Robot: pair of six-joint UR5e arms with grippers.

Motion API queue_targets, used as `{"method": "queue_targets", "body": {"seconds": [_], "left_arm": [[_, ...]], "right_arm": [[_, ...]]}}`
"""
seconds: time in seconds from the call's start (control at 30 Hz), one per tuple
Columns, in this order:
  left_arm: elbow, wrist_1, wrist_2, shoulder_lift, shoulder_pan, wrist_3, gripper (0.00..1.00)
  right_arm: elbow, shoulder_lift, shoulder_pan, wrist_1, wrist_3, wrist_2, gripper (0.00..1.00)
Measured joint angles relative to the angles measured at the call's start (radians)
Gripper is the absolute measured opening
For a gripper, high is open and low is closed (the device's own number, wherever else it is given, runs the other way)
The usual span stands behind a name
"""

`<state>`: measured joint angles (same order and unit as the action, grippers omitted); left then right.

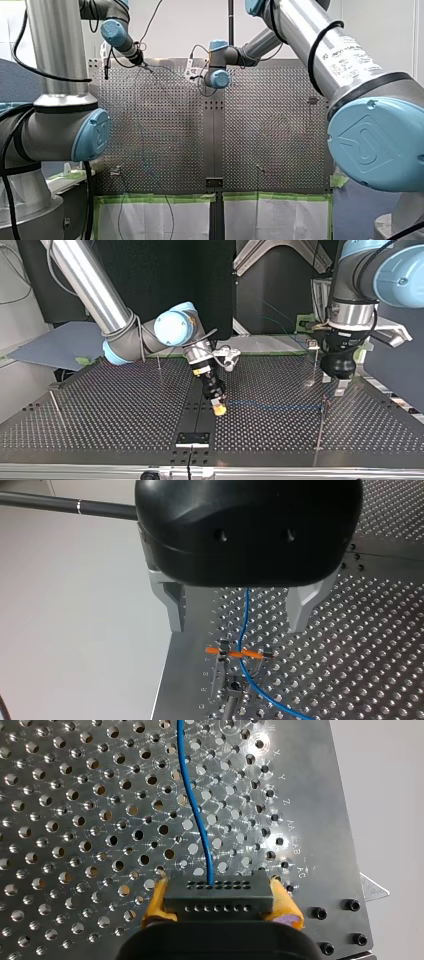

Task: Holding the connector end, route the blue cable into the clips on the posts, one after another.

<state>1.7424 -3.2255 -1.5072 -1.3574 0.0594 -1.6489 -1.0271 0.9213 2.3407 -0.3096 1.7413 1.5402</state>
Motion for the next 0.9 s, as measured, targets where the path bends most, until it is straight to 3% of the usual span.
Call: {"method": "queue_targets", "body": {"seconds": [0.9], "left_arm": [[0.000,0.003,-0.007,-0.005,-0.007,0.008,1.00]], "right_arm": [[0.000,-0.001,-0.006,0.000,0.000,-0.001,0.00]]}}
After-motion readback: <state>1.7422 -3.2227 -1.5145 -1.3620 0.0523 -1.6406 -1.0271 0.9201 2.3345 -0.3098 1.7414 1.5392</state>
